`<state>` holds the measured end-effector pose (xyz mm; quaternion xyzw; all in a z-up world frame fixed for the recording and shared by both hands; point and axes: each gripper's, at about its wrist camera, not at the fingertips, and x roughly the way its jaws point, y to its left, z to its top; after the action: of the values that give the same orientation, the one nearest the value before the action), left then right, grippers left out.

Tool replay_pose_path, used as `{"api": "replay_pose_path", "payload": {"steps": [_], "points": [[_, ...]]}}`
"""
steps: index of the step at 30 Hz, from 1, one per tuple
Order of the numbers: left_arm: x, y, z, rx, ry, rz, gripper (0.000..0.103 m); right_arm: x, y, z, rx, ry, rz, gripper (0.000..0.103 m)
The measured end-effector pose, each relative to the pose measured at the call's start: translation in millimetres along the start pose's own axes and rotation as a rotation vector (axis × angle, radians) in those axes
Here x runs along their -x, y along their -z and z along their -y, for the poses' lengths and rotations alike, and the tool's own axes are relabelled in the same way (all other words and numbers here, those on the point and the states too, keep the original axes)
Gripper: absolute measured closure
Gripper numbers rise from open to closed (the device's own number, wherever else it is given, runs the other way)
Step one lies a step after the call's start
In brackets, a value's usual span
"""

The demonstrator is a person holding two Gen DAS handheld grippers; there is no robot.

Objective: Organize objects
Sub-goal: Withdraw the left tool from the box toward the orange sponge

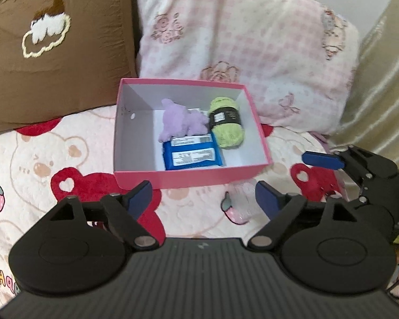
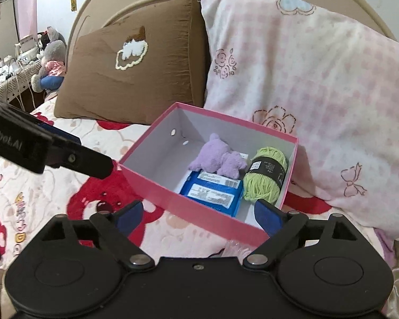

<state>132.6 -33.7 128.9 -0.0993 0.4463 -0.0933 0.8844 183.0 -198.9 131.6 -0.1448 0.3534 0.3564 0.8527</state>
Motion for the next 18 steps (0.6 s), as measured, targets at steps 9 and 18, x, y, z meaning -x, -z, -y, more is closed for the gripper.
{"api": "replay_pose_path", "payload": {"steps": [9, 18], "points": [[28.5, 26.9, 13.8, -0.103, 0.014, -0.001, 0.007, 37.3, 15.8, -26.9, 0.055, -0.020, 0.007, 0.010], [20.7, 48.5, 0.9, -0.079, -0.005, -0.062, 0.003, 49.6, 46.3, -49.0, 0.091, -0.066, -0.025, 0.010]]}}
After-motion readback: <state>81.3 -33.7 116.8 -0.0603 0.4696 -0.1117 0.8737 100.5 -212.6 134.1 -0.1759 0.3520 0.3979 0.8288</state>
